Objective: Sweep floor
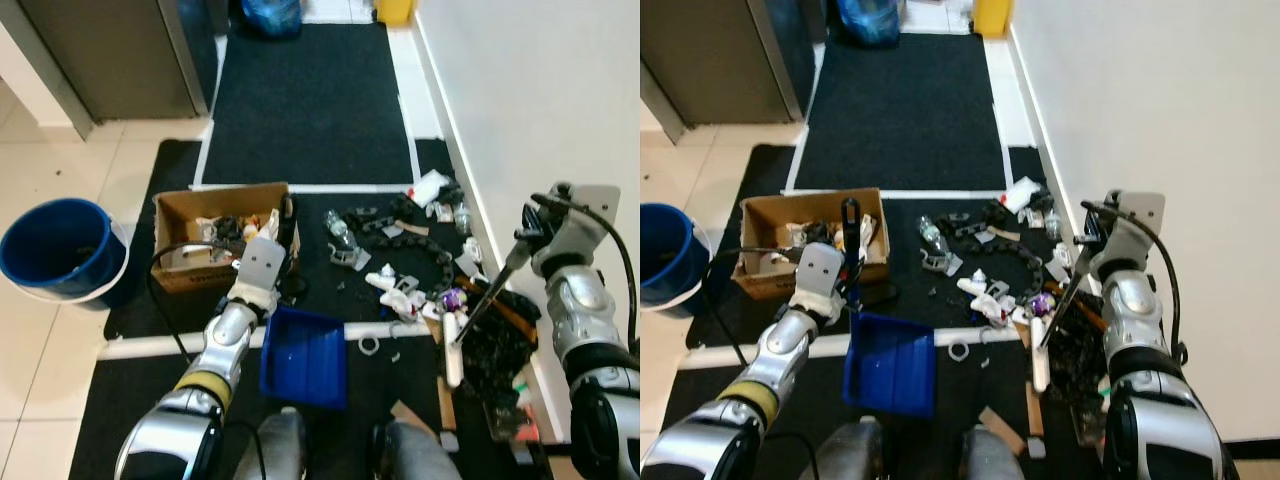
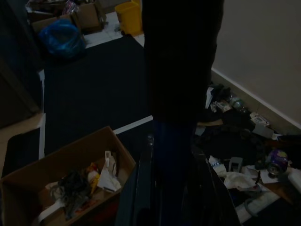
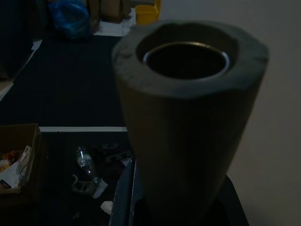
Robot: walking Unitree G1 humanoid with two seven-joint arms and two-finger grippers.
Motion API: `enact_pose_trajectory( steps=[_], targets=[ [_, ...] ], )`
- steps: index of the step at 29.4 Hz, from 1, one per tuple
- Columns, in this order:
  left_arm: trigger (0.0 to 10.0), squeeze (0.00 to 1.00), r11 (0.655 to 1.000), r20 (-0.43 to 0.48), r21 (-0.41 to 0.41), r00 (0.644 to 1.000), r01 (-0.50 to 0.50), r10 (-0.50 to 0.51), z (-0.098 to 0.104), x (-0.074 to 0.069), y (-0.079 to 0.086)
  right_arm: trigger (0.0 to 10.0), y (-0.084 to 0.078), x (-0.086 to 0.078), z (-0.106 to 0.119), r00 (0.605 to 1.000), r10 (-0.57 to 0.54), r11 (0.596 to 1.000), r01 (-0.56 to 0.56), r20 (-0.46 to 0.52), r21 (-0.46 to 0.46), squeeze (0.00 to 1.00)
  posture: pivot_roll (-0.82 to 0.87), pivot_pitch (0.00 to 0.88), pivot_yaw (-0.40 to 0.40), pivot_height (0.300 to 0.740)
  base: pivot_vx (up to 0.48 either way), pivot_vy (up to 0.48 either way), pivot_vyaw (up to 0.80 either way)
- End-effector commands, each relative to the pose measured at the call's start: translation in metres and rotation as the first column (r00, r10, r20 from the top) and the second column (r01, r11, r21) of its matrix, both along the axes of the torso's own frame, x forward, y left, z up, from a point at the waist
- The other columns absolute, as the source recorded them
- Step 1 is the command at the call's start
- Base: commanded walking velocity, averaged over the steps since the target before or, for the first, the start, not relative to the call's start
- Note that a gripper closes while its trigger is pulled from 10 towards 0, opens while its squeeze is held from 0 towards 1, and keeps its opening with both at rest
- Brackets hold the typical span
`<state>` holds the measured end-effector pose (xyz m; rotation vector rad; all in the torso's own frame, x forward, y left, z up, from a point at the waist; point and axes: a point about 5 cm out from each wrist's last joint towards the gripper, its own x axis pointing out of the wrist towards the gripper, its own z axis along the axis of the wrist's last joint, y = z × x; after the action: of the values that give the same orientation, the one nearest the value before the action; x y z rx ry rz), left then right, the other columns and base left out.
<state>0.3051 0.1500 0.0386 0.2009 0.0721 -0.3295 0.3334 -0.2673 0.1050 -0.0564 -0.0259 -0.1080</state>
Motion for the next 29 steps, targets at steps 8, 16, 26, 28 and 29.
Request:
enact_pose_trajectory(
  steps=[8, 16, 26, 28, 29],
  targets=[
    [10.0, 0.0, 0.997, 0.029, 0.024, 0.997, 0.069, -0.07, 0.004, 0.003, -0.019, 10.0, -0.014, -0.001, 0.022, 0.998, -0.008, 0.999, 0.012, 0.069, -0.048, 0.0, 0.02, 0.22, -0.065, 0.74, 0.0, 0.0, 0.0],
    [10.0, 0.0, 0.994, 0.013, 0.057, 0.996, 0.089, -0.09, -0.005, -0.005, -0.02, 10.0, -0.025, -0.004, 0.031, 0.996, -0.034, 0.997, 0.04, 0.086, -0.068, 0.0, 0.0, 0.261, -0.074, 0.74, 0.0, 0.0, 0.0],
    [10.0, 0.0, 0.996, 0.019, 0.066, 0.998, 0.064, -0.065, -0.006, -0.005, -0.02, 10.0, -0.033, -0.005, 0.047, 0.994, -0.029, 0.992, 0.042, 0.107, -0.122, 0.0, -0.02, 0.287, -0.074, 0.74, 0.0, 0.0, 0.0],
    [10.0, 0.0, 0.996, 0.021, 0.075, 0.998, 0.057, -0.058, -0.006, -0.005, -0.02, 10.0, -0.038, -0.006, 0.051, 0.994, -0.017, 0.988, 0.033, 0.106, -0.153, 0.0, -0.01, 0.28, -0.073, 0.74, 0.0, 0.0, 0.0],
    [10.0, 0.0, 0.996, 0.018, 0.076, 0.998, 0.051, -0.053, -0.006, -0.005, -0.02, 10.0, -0.041, -0.007, 0.054, 0.994, -0.017, 0.987, 0.034, 0.108, -0.16, 0.0, -0.01, 0.271, -0.072, 0.74, 0.0, 0.0, 0.0]
  ],
)
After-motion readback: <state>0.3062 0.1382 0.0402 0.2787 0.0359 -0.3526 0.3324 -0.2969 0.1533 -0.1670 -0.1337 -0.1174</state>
